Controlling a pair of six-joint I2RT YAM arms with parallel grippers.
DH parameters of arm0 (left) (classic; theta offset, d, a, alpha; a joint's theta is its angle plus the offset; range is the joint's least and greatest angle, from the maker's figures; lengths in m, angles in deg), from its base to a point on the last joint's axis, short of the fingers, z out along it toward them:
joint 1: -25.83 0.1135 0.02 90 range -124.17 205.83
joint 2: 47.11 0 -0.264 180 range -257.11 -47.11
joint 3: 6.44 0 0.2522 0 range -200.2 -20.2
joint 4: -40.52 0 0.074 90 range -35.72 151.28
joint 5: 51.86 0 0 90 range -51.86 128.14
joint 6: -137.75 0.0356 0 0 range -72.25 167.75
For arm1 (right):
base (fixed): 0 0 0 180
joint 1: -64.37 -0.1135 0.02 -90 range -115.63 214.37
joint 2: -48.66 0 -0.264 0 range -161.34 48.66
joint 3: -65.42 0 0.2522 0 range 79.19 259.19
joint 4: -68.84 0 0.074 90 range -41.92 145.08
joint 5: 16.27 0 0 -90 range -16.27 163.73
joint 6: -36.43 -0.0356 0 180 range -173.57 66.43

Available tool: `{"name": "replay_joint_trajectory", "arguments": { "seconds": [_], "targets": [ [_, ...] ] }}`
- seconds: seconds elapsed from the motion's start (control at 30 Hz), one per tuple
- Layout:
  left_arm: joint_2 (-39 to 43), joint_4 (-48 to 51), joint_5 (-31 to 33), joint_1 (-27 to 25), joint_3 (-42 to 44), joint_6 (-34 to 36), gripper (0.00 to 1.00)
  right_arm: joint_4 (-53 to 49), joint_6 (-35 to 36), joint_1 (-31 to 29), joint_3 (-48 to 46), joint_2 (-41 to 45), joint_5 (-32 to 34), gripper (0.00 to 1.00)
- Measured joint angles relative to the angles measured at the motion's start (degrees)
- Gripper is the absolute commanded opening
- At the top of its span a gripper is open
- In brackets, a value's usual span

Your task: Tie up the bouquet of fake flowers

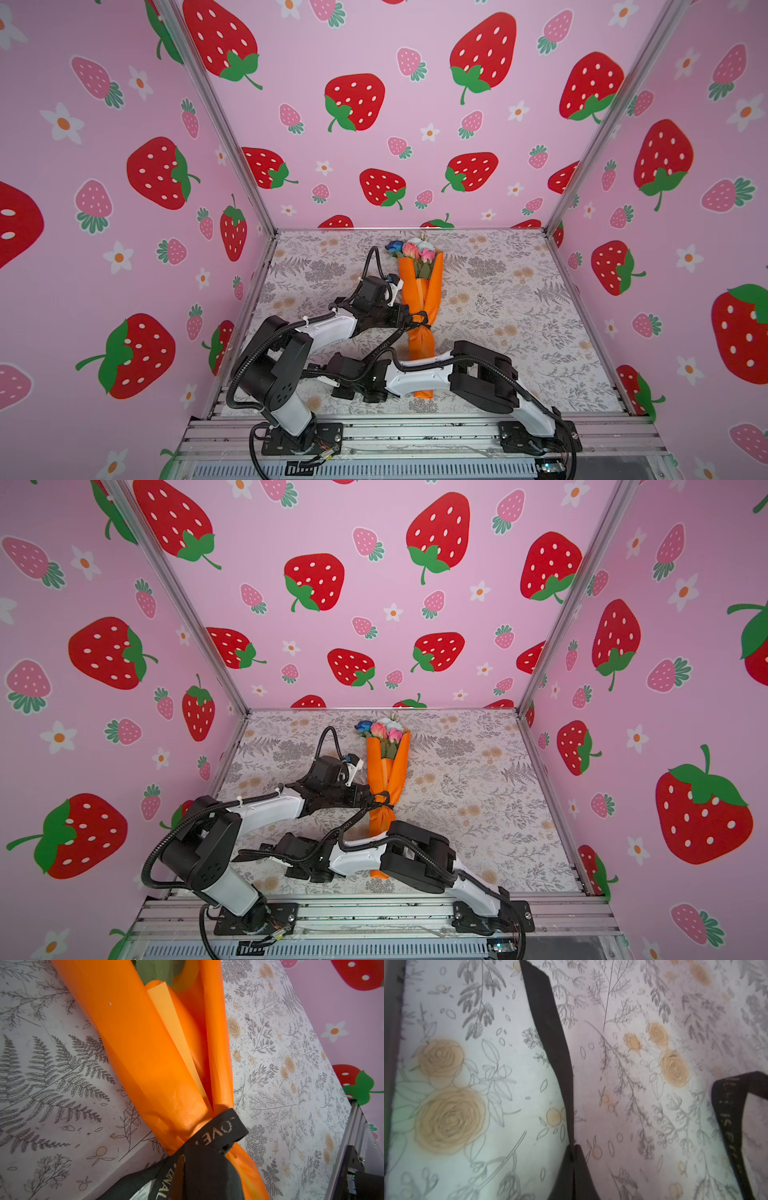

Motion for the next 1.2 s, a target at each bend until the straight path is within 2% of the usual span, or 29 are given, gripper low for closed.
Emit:
{"name": "replay_joint_trajectory", "arguments": {
  "seconds": [0.3, 0.57, 0.8, 1.0, 1.2],
  "targets": [
    [0.81, -2.27, -0.02, 1.27, 0.57, -0.02, 0.00, 1.99, -6.95, 0.02, -18.58, 22.93, 7.23, 0.00],
    [3.32, -4.44, -0.02, 1.36, 2.12, 0.00, 0.00, 4.52, -15.39, 1.25, -32.61, 42.88, 17.03, 0.00],
    [7.54, -8.39, -0.04, 1.20, 7.76, 0.39, 0.00, 3.76, -24.35, 9.18, -40.87, 58.84, 24.55, 0.00],
    [10.03, -11.50, 0.26, 0.17, 14.10, 0.13, 0.00, -1.62, -35.34, 16.70, -42.62, 65.31, 29.97, 0.00],
    [12.11, -12.92, 2.38, -1.57, 18.67, -0.44, 0.00, -12.57, -48.41, 20.92, -43.41, 66.31, 35.69, 0.00]
  ]
}}
